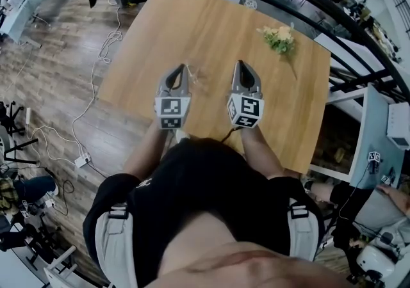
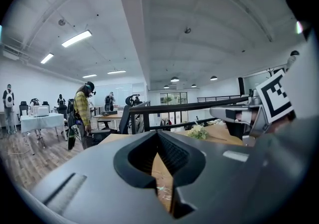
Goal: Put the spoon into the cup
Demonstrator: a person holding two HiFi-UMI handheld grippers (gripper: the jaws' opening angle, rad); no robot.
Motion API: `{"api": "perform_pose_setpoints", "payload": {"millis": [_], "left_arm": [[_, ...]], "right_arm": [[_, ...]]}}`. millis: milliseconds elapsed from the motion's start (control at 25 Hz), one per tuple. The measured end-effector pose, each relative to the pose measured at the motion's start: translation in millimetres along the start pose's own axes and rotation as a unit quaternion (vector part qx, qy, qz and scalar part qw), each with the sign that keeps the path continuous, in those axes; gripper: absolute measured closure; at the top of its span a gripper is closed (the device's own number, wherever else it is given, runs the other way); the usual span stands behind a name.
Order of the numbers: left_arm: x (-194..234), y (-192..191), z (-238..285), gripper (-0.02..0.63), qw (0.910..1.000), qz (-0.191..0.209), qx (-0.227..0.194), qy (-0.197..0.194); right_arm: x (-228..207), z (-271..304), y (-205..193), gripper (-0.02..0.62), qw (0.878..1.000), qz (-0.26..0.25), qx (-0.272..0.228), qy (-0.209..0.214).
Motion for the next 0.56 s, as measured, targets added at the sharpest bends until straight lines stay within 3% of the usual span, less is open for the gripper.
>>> {"api": "perform_pose_setpoints", "payload": {"millis": [560], "left_arm": [[-10.0, 2.9, 3.6, 0.594, 0.9999, -0.006, -0.005, -0.008]], "right_arm": [[-5.9, 1.8, -3.8, 0.598, 1.0, 0.005, 0.01, 0.007]]}}
Point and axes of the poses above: the fingertips, and each gripper's own axes: z forward along the fingers, x to its left, y out of its top, the point moved 8 cm from there along -z, backward along the fingers, and after that the axes turned 8 degrees about x, right-handed, at the moved point
